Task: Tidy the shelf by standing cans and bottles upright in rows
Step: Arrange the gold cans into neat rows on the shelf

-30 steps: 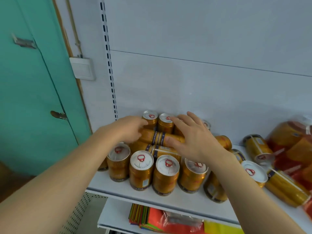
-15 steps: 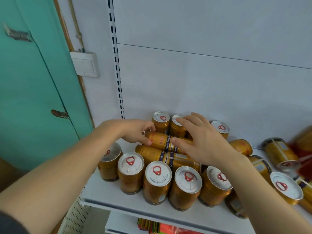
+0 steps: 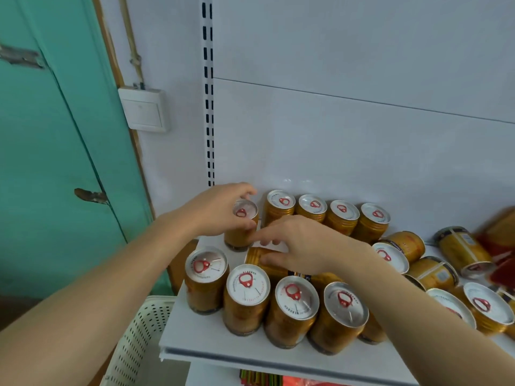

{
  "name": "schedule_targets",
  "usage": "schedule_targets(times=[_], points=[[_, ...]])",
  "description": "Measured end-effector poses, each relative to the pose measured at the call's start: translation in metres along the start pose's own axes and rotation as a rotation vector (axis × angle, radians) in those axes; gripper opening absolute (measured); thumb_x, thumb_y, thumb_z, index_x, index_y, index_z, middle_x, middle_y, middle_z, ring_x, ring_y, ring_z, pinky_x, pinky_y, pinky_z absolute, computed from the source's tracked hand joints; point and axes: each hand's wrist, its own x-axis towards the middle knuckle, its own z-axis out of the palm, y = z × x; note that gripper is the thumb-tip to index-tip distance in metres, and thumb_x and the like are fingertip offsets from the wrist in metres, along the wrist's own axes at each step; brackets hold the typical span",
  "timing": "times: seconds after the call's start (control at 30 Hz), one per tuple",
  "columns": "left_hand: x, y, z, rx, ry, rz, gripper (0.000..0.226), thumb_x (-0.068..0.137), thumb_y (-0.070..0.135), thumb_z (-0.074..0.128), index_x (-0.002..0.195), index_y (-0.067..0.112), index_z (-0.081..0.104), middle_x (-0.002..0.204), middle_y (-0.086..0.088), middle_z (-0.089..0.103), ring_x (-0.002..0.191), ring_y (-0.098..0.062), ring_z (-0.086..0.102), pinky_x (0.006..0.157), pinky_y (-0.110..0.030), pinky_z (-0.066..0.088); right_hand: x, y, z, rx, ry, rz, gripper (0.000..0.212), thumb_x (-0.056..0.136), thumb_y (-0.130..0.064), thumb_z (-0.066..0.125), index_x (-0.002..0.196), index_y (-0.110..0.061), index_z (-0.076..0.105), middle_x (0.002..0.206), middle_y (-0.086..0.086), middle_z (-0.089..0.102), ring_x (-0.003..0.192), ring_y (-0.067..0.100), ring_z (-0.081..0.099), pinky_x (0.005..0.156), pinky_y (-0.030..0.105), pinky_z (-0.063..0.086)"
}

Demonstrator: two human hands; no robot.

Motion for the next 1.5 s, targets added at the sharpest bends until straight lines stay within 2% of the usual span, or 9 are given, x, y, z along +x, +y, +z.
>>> schedule_targets(times=[0.23,0.5,0.67,0.87,1.0,1.13,1.27,1.4,1.5], points=[[-0.006,-0.023,0.012,-0.16,-0.102,-0.03,0.081,0.087,0.043,0.084,0.154,0.039,0.04,0.148,0.011,0.056,0.131,-0.015,0.057,0.107,-0.039,0.055,0.014,0.0,0.002,0.058,-0.217,0.016,0.048,0.107,-0.042,0.06,0.153,-0.047,0.05,0.14,-0.009,0.063,0.117,0.013,0.058,0.104,0.036,0.048],[-0.006,-0.024,0.012,-0.256,-0.054,-0.01,0.065,0.088,0.042,0.084,0.143,0.041,0.049,0.133,0.015,0.062,0.12,-0.01,0.061,0.1,-0.03,0.055,-0.005,0.02,-0.007,0.134,0.17,0.115,0.041,0.082,-0.059,0.079,0.116,-0.045,0.061,0.109,-0.019,0.064,0.099,0.008,0.064,0.083,0.036,0.062],[-0.004,-0.014,0.011,-0.242,-0.07,0.013,0.06,0.094,0.039,0.077,0.148,0.033,0.05,0.131,0.018,0.058,0.121,-0.008,0.057,0.089,-0.014,0.045,-0.019,0.035,0.001,-0.07,0.294,0.187,0.032,0.084,-0.059,0.079,0.099,-0.04,0.058,0.101,-0.02,0.058,0.096,0.008,0.055,0.082,0.036,0.057],[-0.001,-0.008,0.008,-0.197,-0.149,0.007,0.068,0.094,0.052,0.074,0.152,0.034,0.042,0.148,0.01,0.056,0.129,-0.011,0.056,0.104,-0.029,0.049,-0.028,0.039,-0.008,-0.091,0.313,0.191,0.033,0.094,-0.059,0.069,0.121,-0.041,0.065,0.119,-0.018,0.065,0.118,0.008,0.052,0.1,0.036,0.051],[-0.004,0.008,0.002,-0.048,0.025,0.041,0.076,0.095,0.063,0.065,0.16,0.037,0.035,0.166,0.012,0.036,0.15,-0.012,0.037,0.117,-0.037,0.037,-0.054,0.061,-0.028,-0.132,0.319,0.401,0.049,0.098,-0.057,0.066,0.143,-0.039,0.06,0.14,-0.011,0.065,0.131,0.015,0.053,0.109,0.043,0.049],[-0.008,0.054,-0.002,0.051,0.134,0.242,0.055,0.099,0.052,0.065,0.148,0.031,0.054,0.148,0.009,0.057,0.134,-0.011,0.05,0.106,-0.028,0.04,-0.074,0.071,-0.032,-0.154,0.137,0.445,0.048,0.095,-0.055,0.069,0.141,-0.039,0.063,0.129,-0.013,0.069,0.118,0.012,0.059,0.104,0.039,0.052],[-0.01,0.099,0.008,0.191,-0.025,0.431,0.035,0.1,0.048,0.063,0.13,0.031,0.067,0.123,0.012,0.067,0.115,-0.009,0.057,0.096,-0.033,0.05,-0.077,0.072,-0.03,-0.288,0.098,0.401,0.05,0.09,-0.061,0.067,0.135,-0.041,0.067,0.118,-0.015,0.067,0.118,0.014,0.05,0.1,0.04,0.051],[-0.001,0.127,0.025,0.271,-0.241,0.445,0.034,0.101,0.049,0.063,0.13,0.032,0.064,0.11,0.011,0.069,0.1,-0.01,0.064,0.083,-0.034,0.056,-0.076,0.075,-0.03,-0.299,0.076,0.371,0.044,0.092,-0.058,0.07,0.133,-0.042,0.069,0.108,-0.018,0.071,0.103,0.01,0.053,0.088,0.032,0.052],[0.006,0.138,0.037,0.358,-0.385,0.425,0.021,0.101,0.048,0.063,0.107,0.028,0.06,0.091,0.009,0.065,0.083,-0.012,0.063,0.063,-0.026,0.044,-0.082,0.082,-0.028,-0.21,0.068,0.403,0.044,0.094,-0.051,0.073,0.137,-0.041,0.068,0.116,-0.017,0.074,0.1,0.005,0.061,0.087,0.024,0.05]])
